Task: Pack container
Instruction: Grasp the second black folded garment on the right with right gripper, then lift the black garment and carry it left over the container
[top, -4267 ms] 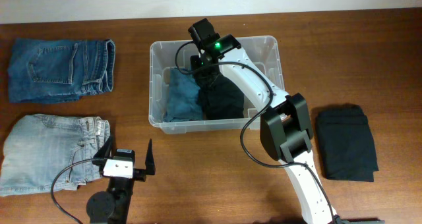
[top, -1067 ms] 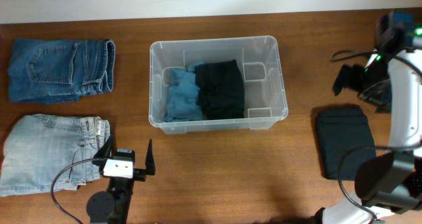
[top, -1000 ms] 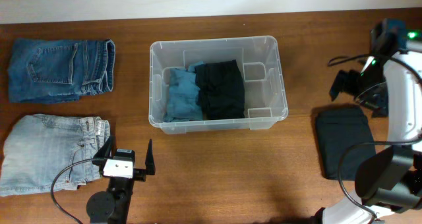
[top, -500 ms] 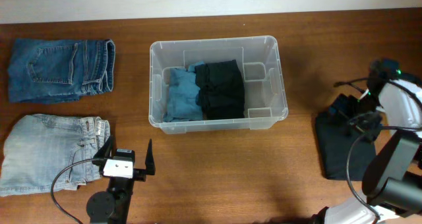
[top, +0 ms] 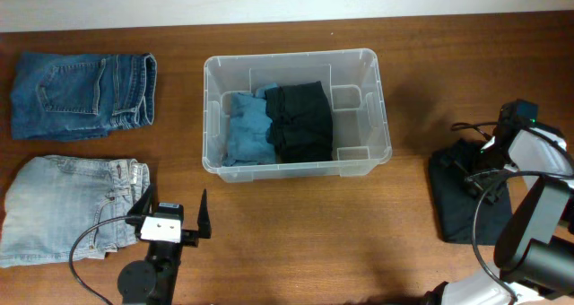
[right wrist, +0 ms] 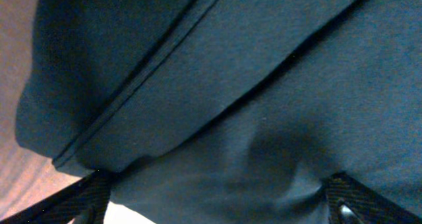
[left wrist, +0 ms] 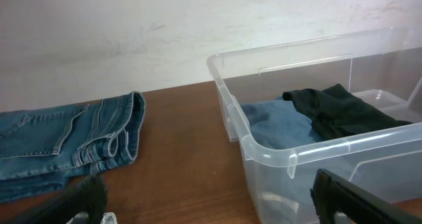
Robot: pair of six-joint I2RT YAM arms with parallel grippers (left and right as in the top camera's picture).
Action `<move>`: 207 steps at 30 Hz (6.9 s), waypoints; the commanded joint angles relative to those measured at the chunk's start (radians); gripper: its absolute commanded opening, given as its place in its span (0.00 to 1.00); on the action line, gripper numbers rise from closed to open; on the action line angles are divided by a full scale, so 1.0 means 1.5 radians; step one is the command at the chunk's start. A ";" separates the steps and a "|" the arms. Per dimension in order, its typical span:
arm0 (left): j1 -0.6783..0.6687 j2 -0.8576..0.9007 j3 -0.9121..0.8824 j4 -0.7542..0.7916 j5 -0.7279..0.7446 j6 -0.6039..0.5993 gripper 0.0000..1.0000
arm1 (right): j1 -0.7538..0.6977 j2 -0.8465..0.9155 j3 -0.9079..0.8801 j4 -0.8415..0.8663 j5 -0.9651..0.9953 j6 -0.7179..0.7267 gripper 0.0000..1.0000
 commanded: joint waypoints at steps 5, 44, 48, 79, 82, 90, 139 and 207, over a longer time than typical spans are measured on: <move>0.004 -0.004 -0.003 -0.002 0.005 0.011 0.99 | -0.001 0.036 -0.019 0.137 -0.054 -0.002 0.93; 0.004 -0.003 -0.003 -0.002 0.005 0.011 0.99 | 0.182 0.064 0.228 -0.094 0.281 -0.404 0.99; 0.004 -0.003 -0.003 -0.002 0.005 0.011 0.99 | 0.185 0.080 0.225 -0.112 0.284 -0.397 0.98; 0.004 -0.003 -0.003 -0.002 0.005 0.011 0.99 | 0.201 0.213 0.205 -0.035 0.384 -0.393 0.98; 0.004 -0.003 -0.003 -0.002 0.005 0.011 1.00 | 0.190 0.221 0.205 -0.012 0.386 -0.393 0.98; 0.004 -0.003 -0.003 -0.002 0.005 0.011 1.00 | 0.134 0.222 0.205 0.023 0.372 -0.392 0.98; 0.004 -0.003 -0.003 -0.002 0.005 0.011 0.99 | 0.120 0.211 0.312 0.049 0.305 -0.330 0.04; 0.004 -0.003 -0.003 -0.002 0.005 0.011 0.99 | 0.572 0.198 1.238 -0.460 -0.010 -0.001 0.04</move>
